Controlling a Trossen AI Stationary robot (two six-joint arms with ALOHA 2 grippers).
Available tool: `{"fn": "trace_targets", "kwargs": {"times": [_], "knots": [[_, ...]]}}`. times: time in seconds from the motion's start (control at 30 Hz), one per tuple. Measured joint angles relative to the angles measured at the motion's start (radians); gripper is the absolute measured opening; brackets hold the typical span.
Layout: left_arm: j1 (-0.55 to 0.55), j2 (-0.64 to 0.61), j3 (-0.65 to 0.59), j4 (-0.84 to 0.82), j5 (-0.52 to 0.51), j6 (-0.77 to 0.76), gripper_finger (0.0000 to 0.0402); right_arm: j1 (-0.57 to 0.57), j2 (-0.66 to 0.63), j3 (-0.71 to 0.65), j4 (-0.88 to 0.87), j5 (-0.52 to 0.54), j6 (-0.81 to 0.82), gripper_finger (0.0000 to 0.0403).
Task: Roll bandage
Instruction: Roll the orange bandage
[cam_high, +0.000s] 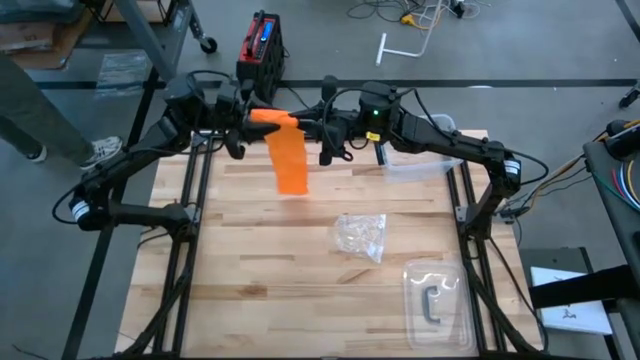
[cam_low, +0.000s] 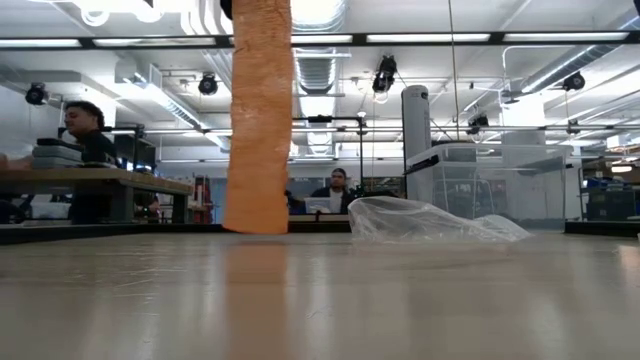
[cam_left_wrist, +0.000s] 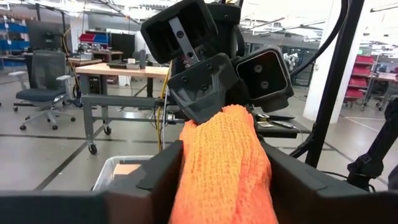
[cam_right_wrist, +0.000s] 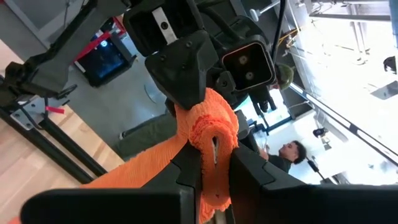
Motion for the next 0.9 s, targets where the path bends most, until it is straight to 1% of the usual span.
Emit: {"fn": "trace_targets", "kwargs": {"times": [0.17, 0.27, 0.33, 0.47, 0.77, 0.9], "knots": [[0.0, 0.0, 0.0, -0.007, 0.0, 0.001, 0.0255, 0.0, 0.0, 0.0, 0.013, 0.0, 0.0, 0.0046], [0.0, 0.0, 0.0, -0.007, 0.0, 0.002, 0.0264, 0.0, 0.0, 0.0, 0.013, 0.0, 0.0, 0.0046], [0.0, -0.001, 0.0, -0.006, 0.0, 0.001, 0.0262, 0.0, 0.0, 0.0, 0.013, 0.0, 0.0, 0.0046], [0.0, -0.001, 0.0, -0.003, 0.0, -0.027, 0.0235, 0.0, 0.0, 0.0, 0.012, 0.0, 0.0, 0.0046], [0.0, -0.002, 0.0, 0.015, 0.001, -0.03, 0.0127, 0.0, 0.0, 0.0, 0.013, -0.003, 0.003, 0.0047], [0.0, -0.002, 0.0, 0.022, 0.0, -0.025, 0.011, 0.0, 0.0, 0.0, 0.012, -0.003, 0.014, 0.0065]]}}
